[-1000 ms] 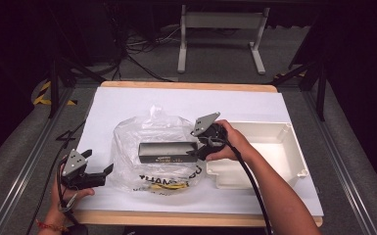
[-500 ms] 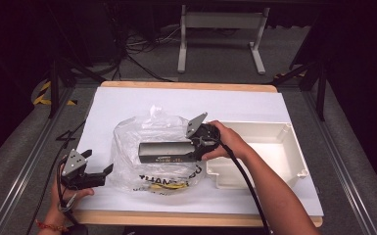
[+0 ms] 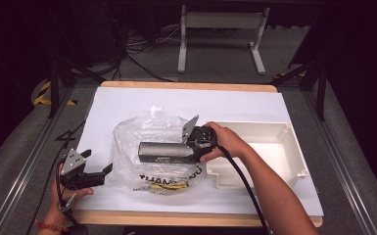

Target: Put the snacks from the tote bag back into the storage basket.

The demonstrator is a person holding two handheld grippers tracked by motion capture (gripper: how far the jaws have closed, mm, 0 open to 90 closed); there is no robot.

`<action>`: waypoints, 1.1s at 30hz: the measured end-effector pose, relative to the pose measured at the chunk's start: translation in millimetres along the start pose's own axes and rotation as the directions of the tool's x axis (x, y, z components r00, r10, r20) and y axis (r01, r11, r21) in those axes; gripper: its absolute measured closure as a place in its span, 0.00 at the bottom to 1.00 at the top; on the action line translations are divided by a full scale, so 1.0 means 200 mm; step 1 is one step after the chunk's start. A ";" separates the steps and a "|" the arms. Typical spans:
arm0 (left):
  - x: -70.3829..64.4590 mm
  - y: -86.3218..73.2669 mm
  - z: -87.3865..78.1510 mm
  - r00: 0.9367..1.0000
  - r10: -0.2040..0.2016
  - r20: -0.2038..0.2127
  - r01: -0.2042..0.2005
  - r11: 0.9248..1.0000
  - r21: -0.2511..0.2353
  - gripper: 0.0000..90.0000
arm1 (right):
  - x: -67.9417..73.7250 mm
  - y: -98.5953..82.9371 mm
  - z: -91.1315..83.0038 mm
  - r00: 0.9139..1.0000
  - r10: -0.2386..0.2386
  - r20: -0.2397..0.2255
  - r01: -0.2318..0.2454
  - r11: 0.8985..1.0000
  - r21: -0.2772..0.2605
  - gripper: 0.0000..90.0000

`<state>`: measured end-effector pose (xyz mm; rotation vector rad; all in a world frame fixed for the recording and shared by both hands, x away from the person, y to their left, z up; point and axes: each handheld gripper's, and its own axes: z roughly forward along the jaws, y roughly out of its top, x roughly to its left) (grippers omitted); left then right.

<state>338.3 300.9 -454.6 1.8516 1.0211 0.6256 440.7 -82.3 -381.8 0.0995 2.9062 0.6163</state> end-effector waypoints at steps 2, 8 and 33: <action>0.00 0.00 0.00 1.000 0.001 0.000 -0.001 1.000 0.001 0.08 | 0.00 0.00 0.00 1.000 0.004 -0.006 -0.004 1.000 0.006 0.41; 0.00 0.00 0.00 1.000 -0.006 0.004 0.006 1.000 0.002 0.08 | 0.00 0.01 0.02 1.000 0.009 -0.017 -0.009 0.999 0.030 0.44; -0.01 0.00 0.00 1.000 0.006 0.000 -0.006 1.000 0.008 0.08 | 0.01 0.03 -0.01 0.999 -0.024 -0.027 0.025 0.999 0.042 0.48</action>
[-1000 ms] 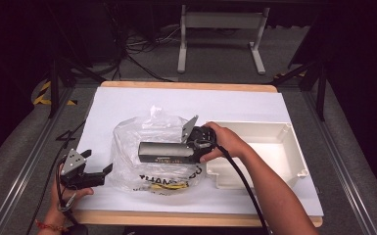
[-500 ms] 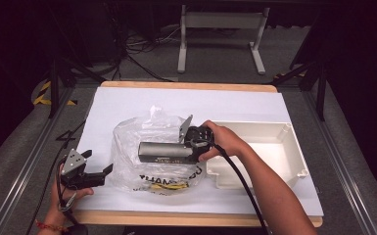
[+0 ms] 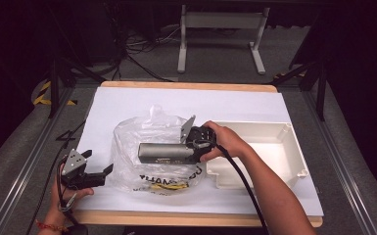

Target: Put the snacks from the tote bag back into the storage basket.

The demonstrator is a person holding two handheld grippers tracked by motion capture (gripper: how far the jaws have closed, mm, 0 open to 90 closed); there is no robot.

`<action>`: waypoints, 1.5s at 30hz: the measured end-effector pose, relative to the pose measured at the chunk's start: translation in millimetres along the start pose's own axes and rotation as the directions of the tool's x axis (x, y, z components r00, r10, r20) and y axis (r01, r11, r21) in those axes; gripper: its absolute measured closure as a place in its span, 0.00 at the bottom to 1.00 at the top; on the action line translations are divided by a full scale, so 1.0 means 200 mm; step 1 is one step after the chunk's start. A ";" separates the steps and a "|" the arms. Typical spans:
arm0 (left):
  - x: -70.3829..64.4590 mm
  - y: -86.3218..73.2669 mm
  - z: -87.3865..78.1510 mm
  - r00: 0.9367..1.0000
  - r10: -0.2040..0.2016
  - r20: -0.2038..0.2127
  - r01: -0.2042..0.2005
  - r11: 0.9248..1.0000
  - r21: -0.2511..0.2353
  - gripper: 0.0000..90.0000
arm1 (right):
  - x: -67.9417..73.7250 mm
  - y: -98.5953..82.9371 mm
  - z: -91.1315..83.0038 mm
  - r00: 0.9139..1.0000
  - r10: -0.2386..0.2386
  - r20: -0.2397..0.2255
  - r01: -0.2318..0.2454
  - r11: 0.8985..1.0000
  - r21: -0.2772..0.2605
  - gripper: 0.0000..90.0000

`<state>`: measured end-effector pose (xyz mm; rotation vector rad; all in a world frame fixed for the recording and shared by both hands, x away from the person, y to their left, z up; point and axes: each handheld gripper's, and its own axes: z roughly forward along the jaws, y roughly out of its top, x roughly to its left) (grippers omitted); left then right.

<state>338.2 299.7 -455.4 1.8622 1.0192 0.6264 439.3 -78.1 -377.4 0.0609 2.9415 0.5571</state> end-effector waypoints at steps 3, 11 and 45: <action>0.00 0.00 0.00 1.000 0.000 -0.001 0.000 1.000 0.002 0.08 | 0.00 0.00 -0.01 1.000 -0.007 0.005 0.007 1.000 -0.010 0.48; 0.00 0.00 0.00 1.000 0.000 0.000 0.000 1.000 0.002 0.08 | 0.01 0.00 -0.05 1.000 -0.013 0.024 0.014 0.998 -0.057 0.48; -0.01 0.00 0.00 1.000 0.012 -0.003 -0.012 1.000 0.007 0.07 | 0.04 0.00 -0.30 0.997 -0.039 0.061 0.049 0.985 -0.166 0.48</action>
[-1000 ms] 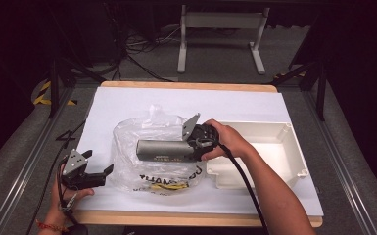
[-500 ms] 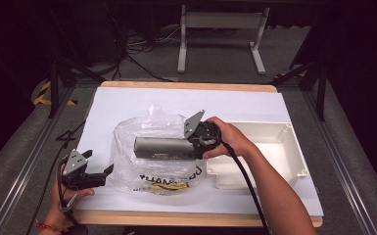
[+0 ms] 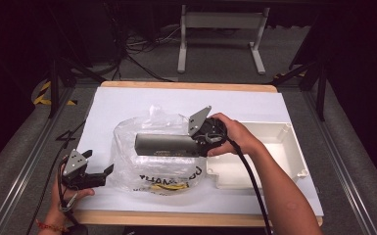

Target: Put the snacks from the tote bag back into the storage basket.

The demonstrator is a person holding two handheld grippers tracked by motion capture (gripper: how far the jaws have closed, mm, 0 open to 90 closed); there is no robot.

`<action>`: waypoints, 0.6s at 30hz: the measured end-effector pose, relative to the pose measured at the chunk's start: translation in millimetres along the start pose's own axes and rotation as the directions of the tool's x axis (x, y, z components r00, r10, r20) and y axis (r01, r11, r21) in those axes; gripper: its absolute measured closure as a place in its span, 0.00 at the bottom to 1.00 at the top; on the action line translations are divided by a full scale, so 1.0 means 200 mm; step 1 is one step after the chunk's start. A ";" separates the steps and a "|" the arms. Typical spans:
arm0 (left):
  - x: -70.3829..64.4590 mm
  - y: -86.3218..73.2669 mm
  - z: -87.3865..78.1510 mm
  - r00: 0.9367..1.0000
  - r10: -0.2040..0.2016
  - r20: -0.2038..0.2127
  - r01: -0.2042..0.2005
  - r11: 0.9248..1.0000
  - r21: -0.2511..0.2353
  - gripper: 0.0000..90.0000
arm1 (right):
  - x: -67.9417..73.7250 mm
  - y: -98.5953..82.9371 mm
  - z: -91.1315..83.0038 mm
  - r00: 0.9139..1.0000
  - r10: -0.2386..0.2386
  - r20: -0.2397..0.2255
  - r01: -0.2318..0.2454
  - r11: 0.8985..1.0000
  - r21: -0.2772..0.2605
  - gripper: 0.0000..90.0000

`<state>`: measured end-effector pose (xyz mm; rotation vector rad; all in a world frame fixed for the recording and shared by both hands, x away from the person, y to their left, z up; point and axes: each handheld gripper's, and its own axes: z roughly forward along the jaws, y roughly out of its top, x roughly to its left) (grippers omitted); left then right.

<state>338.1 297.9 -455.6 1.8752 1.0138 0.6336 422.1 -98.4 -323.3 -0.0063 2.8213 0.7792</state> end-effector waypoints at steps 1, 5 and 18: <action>0.00 0.00 0.00 1.000 0.000 0.000 0.000 1.000 0.001 0.07 | 0.00 -0.01 -0.01 1.000 0.000 0.003 0.000 1.000 -0.001 0.48; 0.00 0.00 0.00 1.000 -0.002 -0.004 0.002 1.000 0.003 0.07 | 0.00 -0.03 -0.05 1.000 0.002 0.002 -0.001 1.000 -0.003 0.48; 0.00 0.00 0.00 1.000 0.000 -0.006 0.000 1.000 0.009 0.07 | 0.01 -0.10 -0.15 1.000 0.009 0.028 -0.008 1.000 -0.018 0.48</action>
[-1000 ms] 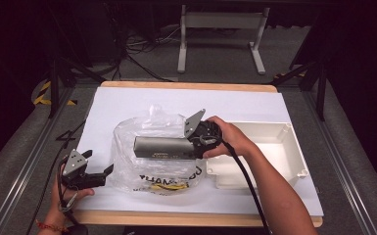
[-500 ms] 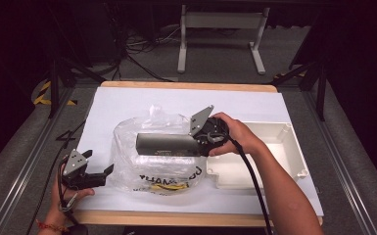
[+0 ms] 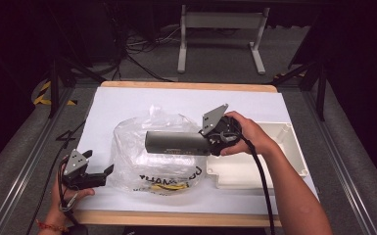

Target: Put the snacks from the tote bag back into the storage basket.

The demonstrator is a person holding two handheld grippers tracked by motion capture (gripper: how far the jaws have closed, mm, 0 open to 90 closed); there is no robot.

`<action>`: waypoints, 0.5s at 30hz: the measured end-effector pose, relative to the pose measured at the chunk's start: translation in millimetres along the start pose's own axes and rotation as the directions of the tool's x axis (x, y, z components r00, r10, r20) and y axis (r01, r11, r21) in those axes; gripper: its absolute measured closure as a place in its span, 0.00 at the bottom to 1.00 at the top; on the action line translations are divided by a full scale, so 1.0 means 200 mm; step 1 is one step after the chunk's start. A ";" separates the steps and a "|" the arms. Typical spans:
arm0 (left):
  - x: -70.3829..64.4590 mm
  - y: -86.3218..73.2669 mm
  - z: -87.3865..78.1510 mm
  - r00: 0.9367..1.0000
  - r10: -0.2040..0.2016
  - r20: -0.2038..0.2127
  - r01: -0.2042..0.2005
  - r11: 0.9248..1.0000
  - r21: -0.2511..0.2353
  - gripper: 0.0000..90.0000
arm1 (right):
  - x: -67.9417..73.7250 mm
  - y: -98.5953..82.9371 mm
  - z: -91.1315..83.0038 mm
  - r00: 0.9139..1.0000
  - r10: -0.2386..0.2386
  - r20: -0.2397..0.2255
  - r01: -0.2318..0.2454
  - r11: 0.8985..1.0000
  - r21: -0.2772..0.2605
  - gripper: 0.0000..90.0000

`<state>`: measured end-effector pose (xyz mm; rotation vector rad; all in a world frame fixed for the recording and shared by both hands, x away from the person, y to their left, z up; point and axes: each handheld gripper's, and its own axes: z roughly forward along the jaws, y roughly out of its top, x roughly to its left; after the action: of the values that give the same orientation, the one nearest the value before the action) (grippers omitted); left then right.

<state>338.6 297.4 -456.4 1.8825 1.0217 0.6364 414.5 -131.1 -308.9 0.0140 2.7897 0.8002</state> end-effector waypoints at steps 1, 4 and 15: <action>0.00 0.00 0.00 1.000 0.000 0.000 0.000 1.000 0.000 0.07 | 0.00 0.00 -0.01 1.000 0.004 0.003 -0.003 1.000 -0.002 0.48; 0.00 0.00 0.00 1.000 -0.002 0.001 0.002 1.000 0.000 0.07 | 0.00 -0.02 -0.04 1.000 0.003 0.006 -0.003 1.000 -0.010 0.48; 0.00 0.00 0.00 1.000 0.001 0.000 -0.001 1.000 0.005 0.07 | 0.00 -0.10 -0.14 1.000 0.014 0.028 -0.013 1.000 -0.002 0.48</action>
<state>339.0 297.2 -456.5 1.8874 1.0229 0.6352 409.3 -163.0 -297.5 0.0437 2.7652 0.7989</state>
